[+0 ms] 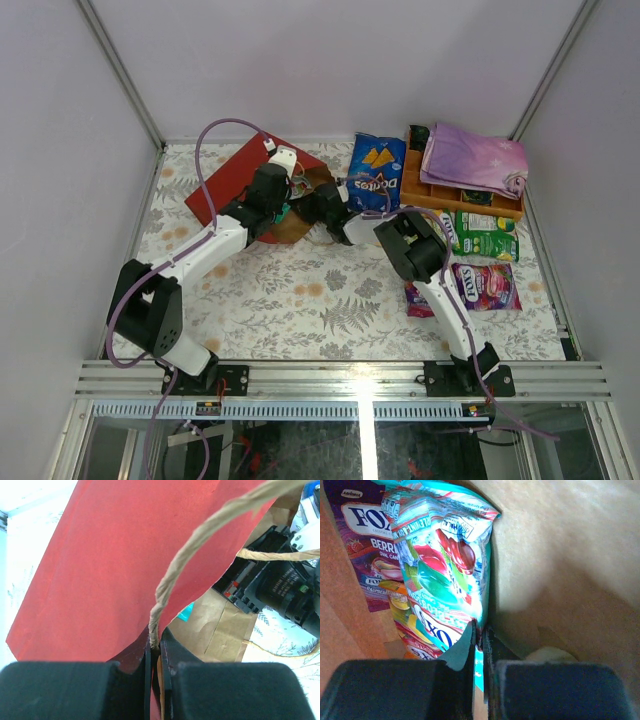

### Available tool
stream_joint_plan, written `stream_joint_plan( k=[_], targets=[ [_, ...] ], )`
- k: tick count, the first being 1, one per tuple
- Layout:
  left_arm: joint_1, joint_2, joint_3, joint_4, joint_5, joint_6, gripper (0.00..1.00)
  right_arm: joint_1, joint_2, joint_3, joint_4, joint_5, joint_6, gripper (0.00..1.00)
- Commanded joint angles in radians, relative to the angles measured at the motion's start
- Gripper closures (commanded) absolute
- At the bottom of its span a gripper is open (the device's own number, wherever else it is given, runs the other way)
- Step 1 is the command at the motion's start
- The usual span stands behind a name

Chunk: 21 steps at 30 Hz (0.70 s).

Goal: Take the snacks out of the paper bag
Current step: Take out the snack from the paper bag.

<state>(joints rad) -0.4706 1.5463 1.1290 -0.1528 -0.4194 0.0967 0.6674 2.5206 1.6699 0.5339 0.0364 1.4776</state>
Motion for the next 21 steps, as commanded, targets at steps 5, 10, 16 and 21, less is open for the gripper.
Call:
stream_joint_plan(
  k=[5,10,16,21],
  targets=[
    [-0.002,0.017,0.024,0.020,-0.036,-0.014,0.95,0.048,-0.190,-0.201,0.085,0.021,-0.063,1.00],
    [-0.002,0.023,0.026,0.015,-0.044,-0.011,0.95,0.063,-0.337,-0.320,0.085,0.009,-0.158,1.00],
    [-0.002,0.018,0.026,0.016,-0.042,-0.011,0.95,0.062,-0.563,-0.519,0.064,0.011,-0.347,1.00],
    [-0.002,0.016,0.026,0.016,-0.044,-0.011,0.95,0.062,-0.805,-0.725,0.057,0.018,-0.505,1.00]
  ],
)
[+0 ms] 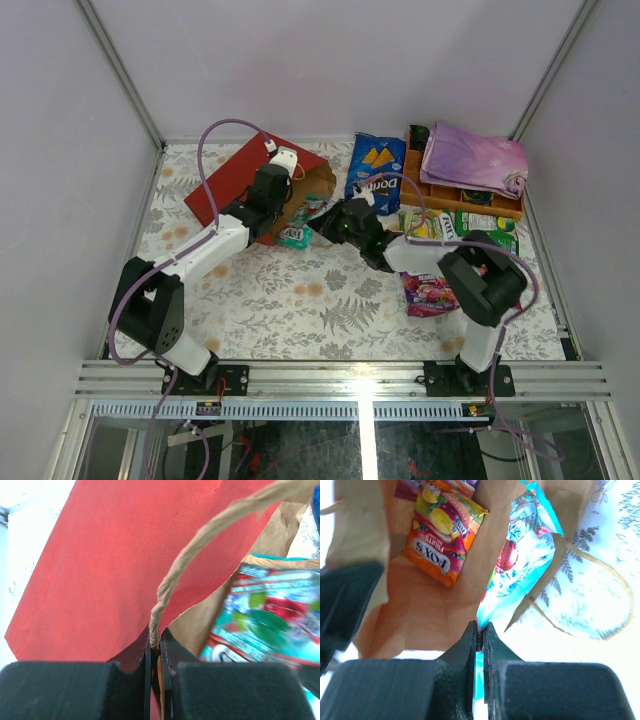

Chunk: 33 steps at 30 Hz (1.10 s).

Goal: Take the snacks out of the paper bag
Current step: Take out the snack from the paper bag, then place the snack at the center of the board.

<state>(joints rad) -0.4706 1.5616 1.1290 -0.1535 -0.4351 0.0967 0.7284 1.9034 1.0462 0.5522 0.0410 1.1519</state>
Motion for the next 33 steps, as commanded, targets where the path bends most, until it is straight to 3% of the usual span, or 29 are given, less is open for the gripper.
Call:
stream_joint_plan(
  k=[1,10,20,28,29,30,31,33],
  targets=[
    [-0.003,0.000,0.028,0.015,-0.027,-0.012,0.95,0.002,-0.227,-0.134,0.023,0.009,-0.215,1.00],
    [-0.003,-0.005,0.029,0.008,-0.027,-0.014,0.95,0.002,-0.557,-0.294,-0.282,-0.142,-0.460,1.00],
    [-0.002,0.012,0.037,0.006,-0.027,-0.013,0.95,0.001,-0.763,-0.539,-0.571,-0.031,-0.475,1.00],
    [-0.004,0.010,0.043,0.002,-0.019,-0.016,0.95,0.002,-0.888,-0.565,-0.785,0.100,-0.475,1.00],
    [-0.005,0.009,0.043,0.002,-0.019,-0.017,0.95,0.001,-0.892,-0.553,-0.816,0.125,-0.476,0.96],
    [-0.004,0.009,0.042,0.000,-0.019,-0.017,0.95,0.002,-0.889,-0.538,-0.839,0.147,-0.480,0.84],
    [-0.005,0.007,0.041,0.000,-0.019,-0.018,0.95,0.001,-0.882,-0.519,-0.862,0.170,-0.482,0.63],
    [-0.006,0.008,0.041,-0.002,-0.019,-0.017,0.95,0.002,-0.857,-0.473,-0.908,0.216,-0.489,0.32]
  ],
)
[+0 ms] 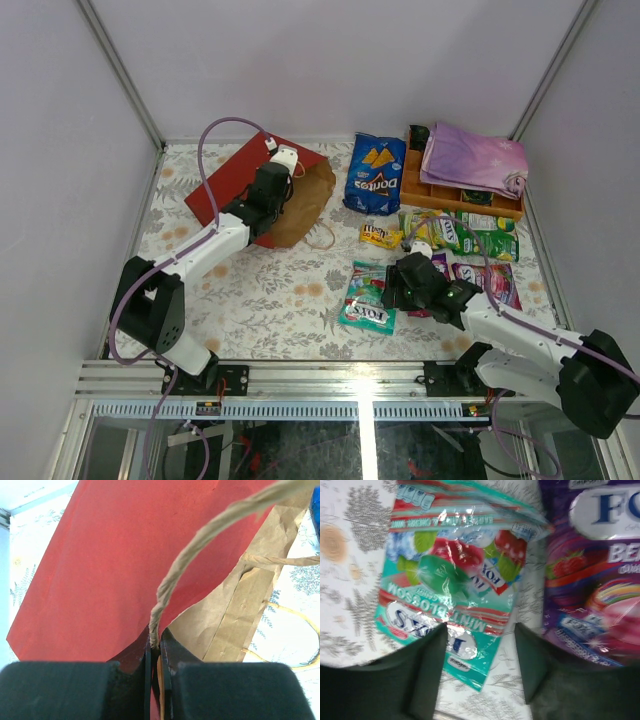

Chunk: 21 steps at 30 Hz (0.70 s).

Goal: Take the snacks out of the paper bag
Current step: Place the snack at the center of the board.

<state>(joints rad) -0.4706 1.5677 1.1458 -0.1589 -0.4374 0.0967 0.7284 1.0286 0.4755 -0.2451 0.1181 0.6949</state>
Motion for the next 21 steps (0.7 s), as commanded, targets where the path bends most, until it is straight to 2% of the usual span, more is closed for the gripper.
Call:
stream_joint_plan(
  k=[1,3,7,10,14,21],
  targets=[
    [-0.006,0.002,0.023,0.003,-0.018,-0.017,0.95,0.002,0.033,0.122,-0.135,0.159,-0.039,0.26],
    [-0.008,0.002,0.023,0.003,-0.020,-0.018,0.95,0.002,0.061,0.179,-0.170,0.196,-0.060,0.22],
    [-0.009,0.002,0.024,0.002,-0.021,-0.017,0.95,0.002,0.086,0.278,-0.190,0.246,-0.125,0.20],
    [-0.010,0.005,0.024,0.004,-0.024,-0.017,0.95,0.015,0.096,0.305,-0.145,0.172,-0.158,0.21],
    [-0.011,0.014,0.028,0.001,-0.037,-0.013,0.95,0.070,0.163,0.271,-0.096,0.118,-0.120,0.20],
    [-0.010,0.028,0.032,-0.001,-0.037,-0.014,0.95,0.182,0.349,0.322,-0.098,0.162,-0.066,0.20]
  ],
)
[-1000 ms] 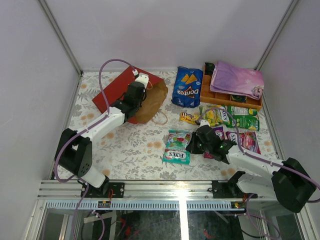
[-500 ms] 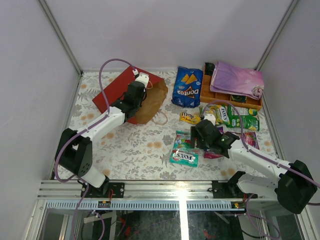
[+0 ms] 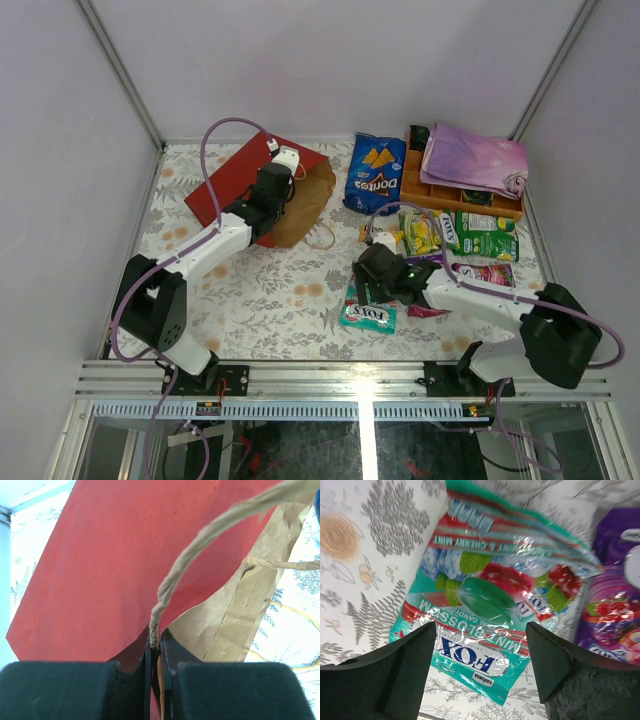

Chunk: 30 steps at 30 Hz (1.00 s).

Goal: Take the snacks out of the paper bag
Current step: Place the snack at the center of the board.

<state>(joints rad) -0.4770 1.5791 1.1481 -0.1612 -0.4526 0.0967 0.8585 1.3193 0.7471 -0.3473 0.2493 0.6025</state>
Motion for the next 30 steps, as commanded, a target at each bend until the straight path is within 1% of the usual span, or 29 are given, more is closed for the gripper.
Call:
stream_joint_plan(
  k=[1,4,12,15,19,24,27,30],
  targets=[
    [-0.004,0.021,0.033,-0.001,-0.022,-0.013,0.95,0.057,0.076,0.056,0.004,0.033,0.027,0.19],
    [-0.003,0.031,0.038,-0.009,-0.019,-0.008,1.00,0.058,0.116,0.047,0.028,0.030,0.032,0.19],
    [-0.013,0.031,0.040,-0.016,-0.017,0.003,1.00,0.059,0.207,0.037,0.024,0.042,0.031,0.18],
    [-0.020,0.025,0.027,0.001,-0.017,0.015,1.00,0.058,0.210,0.049,0.018,0.066,0.025,0.17],
    [-0.034,0.007,-0.002,0.037,-0.009,0.047,1.00,0.058,0.165,0.059,0.066,0.095,-0.005,0.16],
    [-0.046,-0.036,-0.055,0.105,0.027,0.093,1.00,0.058,0.116,0.097,0.199,0.119,-0.046,0.15],
    [-0.046,-0.038,-0.074,0.149,-0.009,0.126,1.00,0.057,0.112,0.111,0.377,0.113,-0.110,0.14],
    [-0.046,-0.011,-0.081,0.171,-0.081,0.186,1.00,0.050,0.157,0.177,0.527,0.130,-0.188,0.05]
  ],
)
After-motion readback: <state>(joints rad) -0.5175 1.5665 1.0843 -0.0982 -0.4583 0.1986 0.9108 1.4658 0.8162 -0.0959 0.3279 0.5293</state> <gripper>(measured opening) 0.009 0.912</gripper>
